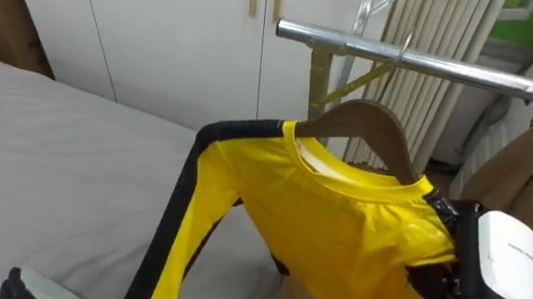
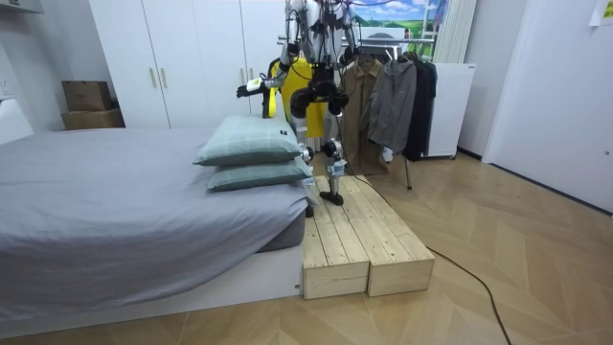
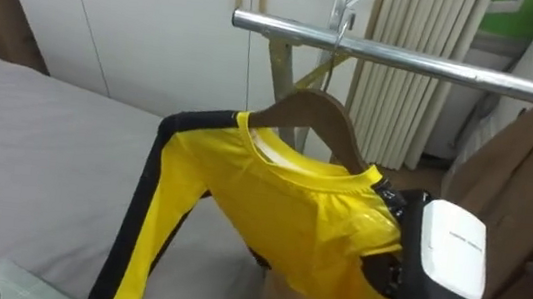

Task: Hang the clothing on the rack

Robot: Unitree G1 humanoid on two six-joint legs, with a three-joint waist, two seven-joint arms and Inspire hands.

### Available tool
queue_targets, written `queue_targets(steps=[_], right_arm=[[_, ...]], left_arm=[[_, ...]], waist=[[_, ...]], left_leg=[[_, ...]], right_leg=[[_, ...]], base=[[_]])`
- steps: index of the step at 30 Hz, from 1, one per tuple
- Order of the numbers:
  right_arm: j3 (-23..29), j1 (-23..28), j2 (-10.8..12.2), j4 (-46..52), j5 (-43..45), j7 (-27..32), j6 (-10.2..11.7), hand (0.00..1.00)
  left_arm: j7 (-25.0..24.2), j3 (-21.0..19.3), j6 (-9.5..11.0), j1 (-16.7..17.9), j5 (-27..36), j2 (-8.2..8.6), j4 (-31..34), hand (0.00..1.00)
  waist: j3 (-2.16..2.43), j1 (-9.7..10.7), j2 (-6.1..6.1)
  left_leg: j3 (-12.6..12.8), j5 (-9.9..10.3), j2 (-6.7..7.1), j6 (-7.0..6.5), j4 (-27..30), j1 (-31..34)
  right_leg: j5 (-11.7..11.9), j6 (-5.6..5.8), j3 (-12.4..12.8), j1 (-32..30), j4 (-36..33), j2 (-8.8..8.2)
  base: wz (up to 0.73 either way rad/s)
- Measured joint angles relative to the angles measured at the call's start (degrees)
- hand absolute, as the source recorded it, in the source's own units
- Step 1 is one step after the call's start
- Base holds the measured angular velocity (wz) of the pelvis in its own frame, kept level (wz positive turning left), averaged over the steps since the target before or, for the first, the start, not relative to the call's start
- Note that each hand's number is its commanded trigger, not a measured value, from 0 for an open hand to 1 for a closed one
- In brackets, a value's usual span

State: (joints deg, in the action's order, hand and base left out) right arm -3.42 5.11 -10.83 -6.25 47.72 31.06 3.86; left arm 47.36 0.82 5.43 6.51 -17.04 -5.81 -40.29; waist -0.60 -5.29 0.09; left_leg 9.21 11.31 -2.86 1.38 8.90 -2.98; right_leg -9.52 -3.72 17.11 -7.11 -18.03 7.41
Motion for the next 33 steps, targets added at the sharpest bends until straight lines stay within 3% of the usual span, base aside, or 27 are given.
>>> queue_targets(steps=[4,13,17,24,33], right_arm=[[0.02,-1.53,-0.08,0.03,-0.22,-0.19,-0.50,1.00],[0.19,-4.55,-0.03,1.47,-0.03,-1.31,-1.02,1.00],[0.84,-4.54,-0.05,1.48,-0.04,-2.23,-1.11,1.00],[0.86,-4.44,-0.06,4.62,1.11,-3.27,-1.46,1.00],[1.43,-0.93,-0.11,7.11,3.17,-3.27,-0.95,1.00]], left_arm=[[-0.19,-0.68,-0.01,-0.02,-0.19,0.04,-0.02,0.00],[-0.53,-0.91,0.01,0.79,-0.28,0.07,-0.34,0.00],[-0.54,-0.96,0.00,0.84,-0.26,0.09,-1.97,0.00],[-0.54,-1.22,-0.08,0.66,-0.27,0.08,-6.65,0.00],[-0.54,-1.60,-0.03,2.83,-1.69,-0.01,-7.09,0.00]], waist=[[-0.03,-0.70,-0.56],[-0.06,0.49,-1.98],[0.23,1.33,-2.97],[0.27,2.44,-2.91],[0.28,3.81,-2.42]], left_leg=[[1.00,0.00,-0.58,0.01,-0.10,-0.37],[3.02,0.00,-0.90,0.02,-0.28,-1.49],[3.20,0.00,-0.93,0.02,-0.29,-1.55],[4.42,0.00,-1.08,0.02,-0.32,-1.88],[4.72,0.00,-1.54,0.03,-0.33,-2.91]], right_leg=[[0.20,-0.54,0.89,0.12,0.36,0.74],[0.06,-0.96,2.86,0.39,0.25,1.65],[0.11,-1.01,2.91,0.41,0.35,1.74],[0.34,-1.01,3.53,0.64,0.55,1.85],[1.04,-1.25,4.24,2.29,2.26,2.13]], base=[[-0.18],[-0.12],[-0.02],[-0.04],[-0.03]])
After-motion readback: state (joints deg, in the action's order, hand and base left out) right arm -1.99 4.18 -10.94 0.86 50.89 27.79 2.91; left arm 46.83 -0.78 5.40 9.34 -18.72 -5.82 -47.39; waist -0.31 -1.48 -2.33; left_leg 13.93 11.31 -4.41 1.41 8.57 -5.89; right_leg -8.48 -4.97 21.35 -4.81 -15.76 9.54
